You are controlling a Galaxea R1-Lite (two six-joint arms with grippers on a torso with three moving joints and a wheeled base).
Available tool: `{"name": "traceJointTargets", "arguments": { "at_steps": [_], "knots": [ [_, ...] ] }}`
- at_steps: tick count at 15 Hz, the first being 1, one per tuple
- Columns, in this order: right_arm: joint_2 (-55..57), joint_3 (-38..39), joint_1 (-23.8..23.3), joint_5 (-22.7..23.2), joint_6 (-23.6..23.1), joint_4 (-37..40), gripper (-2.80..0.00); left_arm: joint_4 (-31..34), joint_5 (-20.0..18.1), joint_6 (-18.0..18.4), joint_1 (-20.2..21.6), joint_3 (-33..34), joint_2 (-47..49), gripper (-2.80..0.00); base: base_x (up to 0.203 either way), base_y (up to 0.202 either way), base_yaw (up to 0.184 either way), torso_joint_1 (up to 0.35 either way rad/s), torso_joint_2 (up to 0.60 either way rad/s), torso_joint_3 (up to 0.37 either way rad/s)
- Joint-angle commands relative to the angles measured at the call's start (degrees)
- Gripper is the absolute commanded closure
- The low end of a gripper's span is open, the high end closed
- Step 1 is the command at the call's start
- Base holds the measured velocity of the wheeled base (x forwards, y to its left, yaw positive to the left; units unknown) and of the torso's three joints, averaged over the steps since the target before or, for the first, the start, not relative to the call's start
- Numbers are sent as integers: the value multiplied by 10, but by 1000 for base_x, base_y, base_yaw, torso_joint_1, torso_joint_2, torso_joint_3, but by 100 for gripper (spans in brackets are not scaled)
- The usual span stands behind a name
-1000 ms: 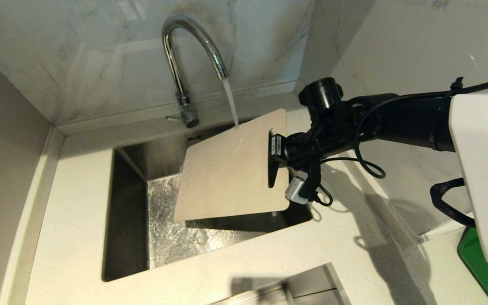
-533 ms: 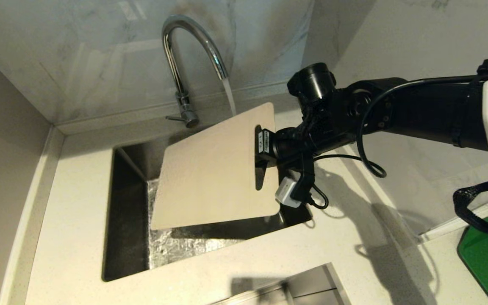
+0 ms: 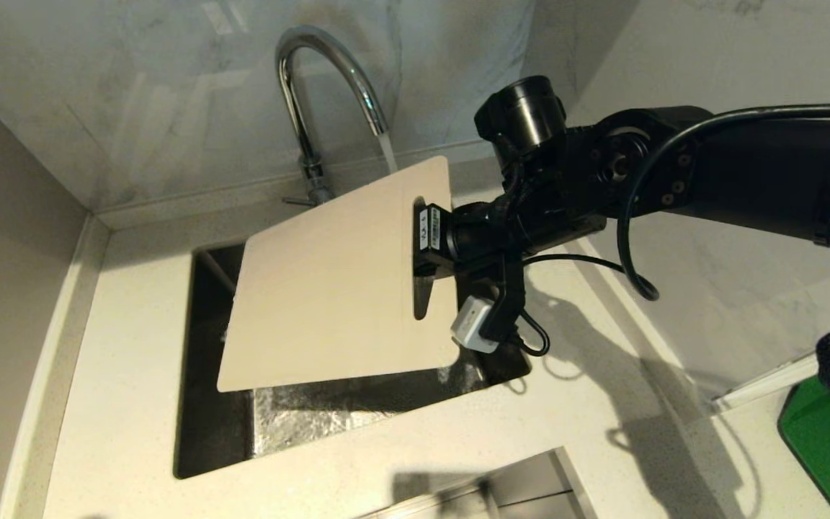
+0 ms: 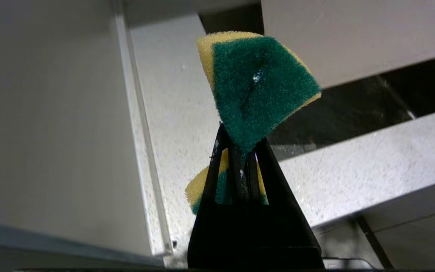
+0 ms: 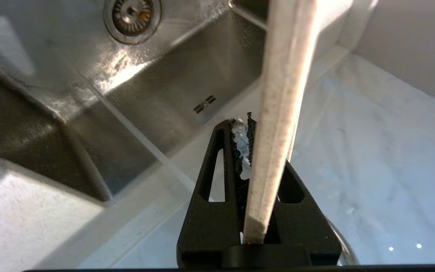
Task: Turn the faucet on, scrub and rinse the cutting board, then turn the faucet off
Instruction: Scrub the cutting board underwater
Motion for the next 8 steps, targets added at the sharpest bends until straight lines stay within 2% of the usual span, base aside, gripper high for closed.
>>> {"name": "traceJointTargets", "arguments": {
  "at_steps": [1,8],
  "knots": [
    [-12,1,2,1,-9,1,0,15,3,2,-1,-102,92,0,0,0,0,0,0,0],
    [-20,-1,11,0,4,-2,0,9,39,27,2,-407,449,0,0,0,0,0,0,0]
  ]
}}
